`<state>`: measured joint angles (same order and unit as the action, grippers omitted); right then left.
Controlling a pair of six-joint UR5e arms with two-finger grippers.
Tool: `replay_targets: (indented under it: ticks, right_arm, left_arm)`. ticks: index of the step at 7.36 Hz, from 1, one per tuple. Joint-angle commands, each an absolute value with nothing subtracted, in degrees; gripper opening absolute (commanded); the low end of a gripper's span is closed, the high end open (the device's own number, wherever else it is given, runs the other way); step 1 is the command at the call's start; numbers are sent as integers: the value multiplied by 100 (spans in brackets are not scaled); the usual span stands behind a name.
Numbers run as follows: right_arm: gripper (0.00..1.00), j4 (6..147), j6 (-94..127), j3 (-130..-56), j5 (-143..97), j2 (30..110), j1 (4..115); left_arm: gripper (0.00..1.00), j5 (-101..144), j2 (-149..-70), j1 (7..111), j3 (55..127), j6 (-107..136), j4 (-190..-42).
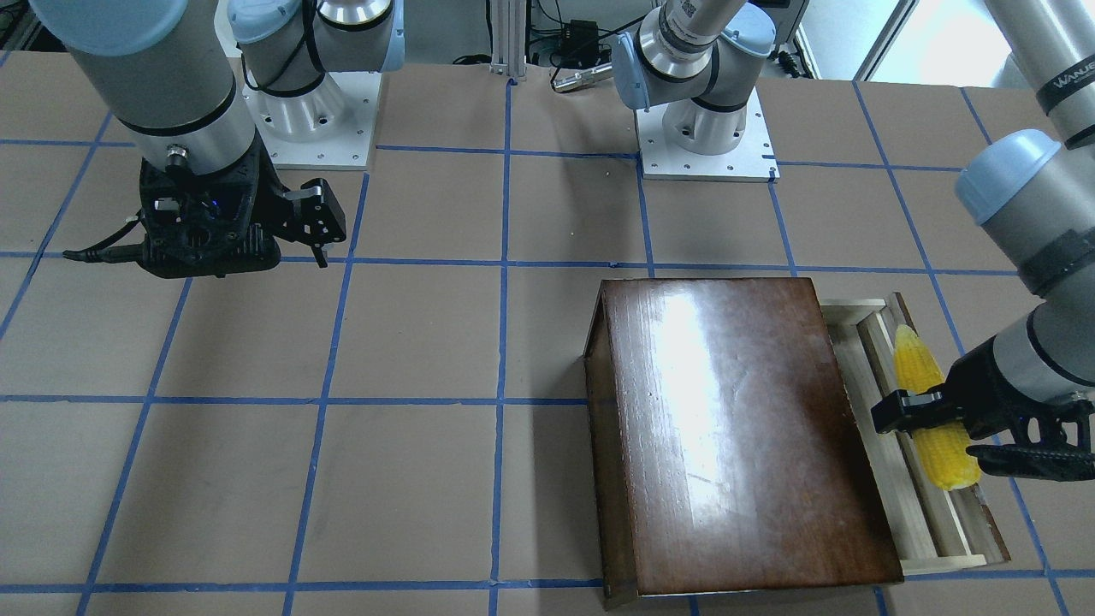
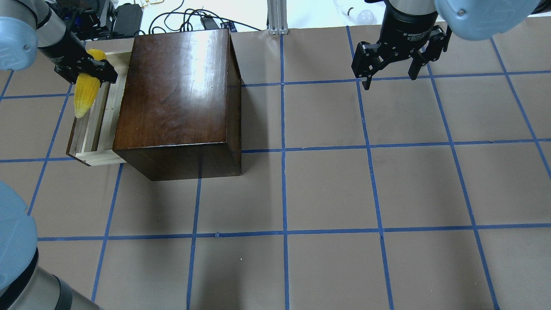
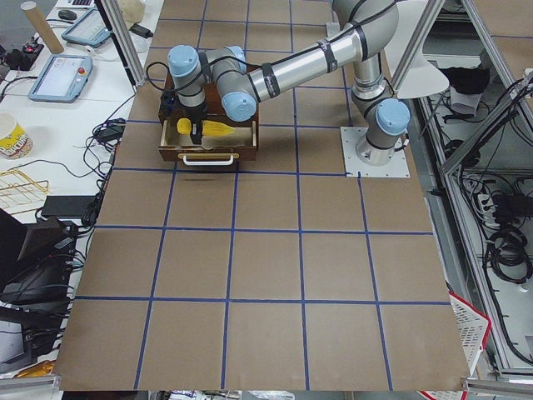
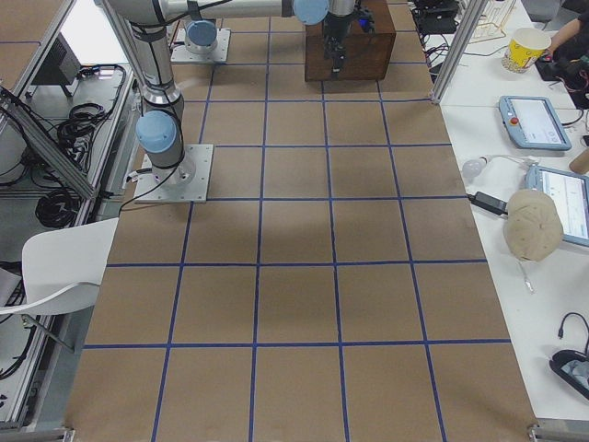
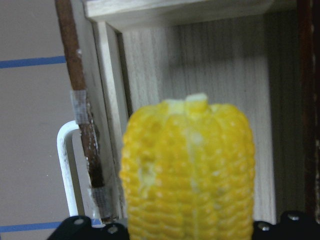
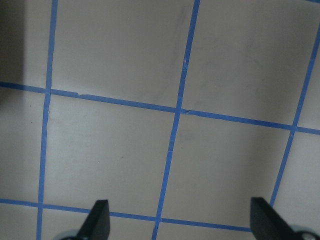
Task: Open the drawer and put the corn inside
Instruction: 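Lower the corn into the drawer and open the left gripper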
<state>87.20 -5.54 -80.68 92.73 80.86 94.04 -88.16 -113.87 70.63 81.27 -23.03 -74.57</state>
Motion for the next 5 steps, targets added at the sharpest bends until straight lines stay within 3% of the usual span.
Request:
replay_targets:
  ticks: [1,5]
  right_arm:
    - [100,8719,-554,-8068,9272,8086,9404]
    - [100,8728,-554,-8068,9272,8086,9404]
  left_arm:
    - [80,-8824,-11321,7049,8130,-2303,-7453]
    - [81,-8824,-11268,7022,8069,-2311,-7514]
